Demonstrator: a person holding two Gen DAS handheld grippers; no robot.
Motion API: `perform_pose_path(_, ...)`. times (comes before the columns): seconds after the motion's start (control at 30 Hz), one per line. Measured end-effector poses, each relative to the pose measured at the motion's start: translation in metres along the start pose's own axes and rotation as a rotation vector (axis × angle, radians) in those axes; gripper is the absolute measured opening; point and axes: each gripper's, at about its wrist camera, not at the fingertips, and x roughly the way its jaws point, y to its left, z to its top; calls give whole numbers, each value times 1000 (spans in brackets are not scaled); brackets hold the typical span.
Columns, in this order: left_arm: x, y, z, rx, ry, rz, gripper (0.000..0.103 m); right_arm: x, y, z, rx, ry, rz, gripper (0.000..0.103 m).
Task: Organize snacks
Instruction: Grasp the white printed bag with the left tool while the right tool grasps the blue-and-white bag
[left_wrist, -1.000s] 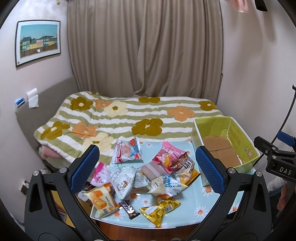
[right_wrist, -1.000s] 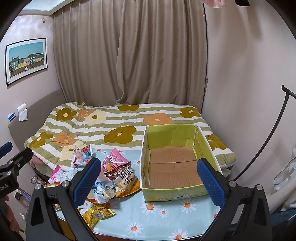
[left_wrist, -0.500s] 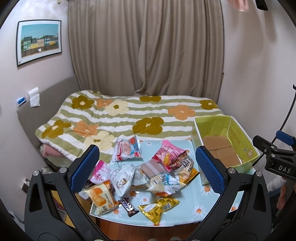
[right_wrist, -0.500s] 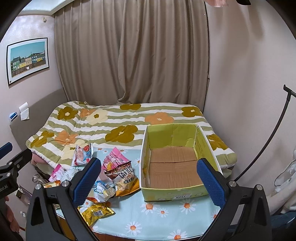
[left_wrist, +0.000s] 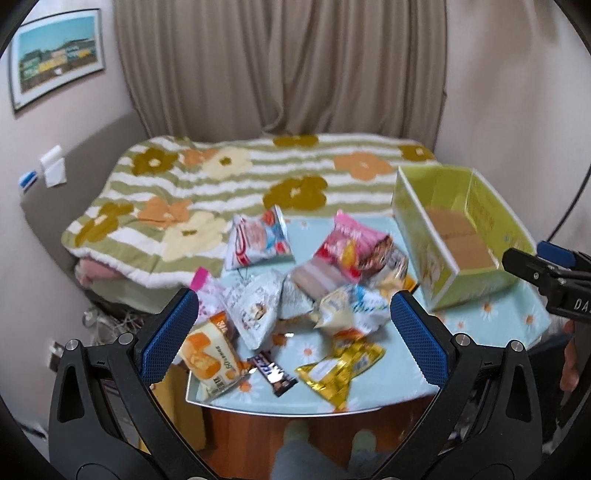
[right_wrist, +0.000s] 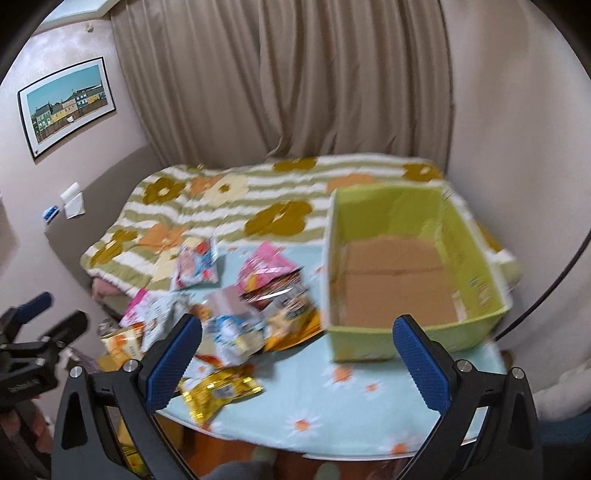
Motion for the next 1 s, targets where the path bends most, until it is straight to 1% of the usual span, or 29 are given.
perform_pose_path(0.07, 21, 10, 0, 32, 44, -21, 103, 15, -2, 1, 39, 43, 25, 103)
perform_pose_path(0.2, 57, 30, 4, 99, 111, -80, 103, 50, 7, -7, 189, 130, 105, 103)
perform_pose_path(0.23, 68, 34, 5, 121, 134, -88, 103, 57, 9, -9, 219, 148, 111, 103)
perform_pose_path(0.3, 90, 43, 10, 166, 172, -107, 103, 74, 16, -13, 272, 181, 111, 103)
perform_pose_path(0.4, 125, 54, 15, 238, 225, -151, 103, 96, 26, -16, 318, 221, 90, 103)
perform_pose_path(0.53, 166, 59, 18, 314, 286, -190, 103, 126, 35, -22, 406, 270, 72, 103)
perform_pose_path(0.63, 192, 58, 16, 360, 329, -241, 103, 145, 35, -31, 483, 292, 58, 103)
perform_pose_path(0.77, 222, 51, 9, 436, 387, -296, 103, 159, 33, -40, 571, 305, 38, 103)
perform_pose_path(0.9, 245, 44, 1, 471, 455, -351, 103, 173, 29, -46, 644, 328, 49, 103)
perform_pose_path(1.0, 258, 40, -6, 494, 493, -366, 103, 182, 25, -49, 689, 328, 76, 103)
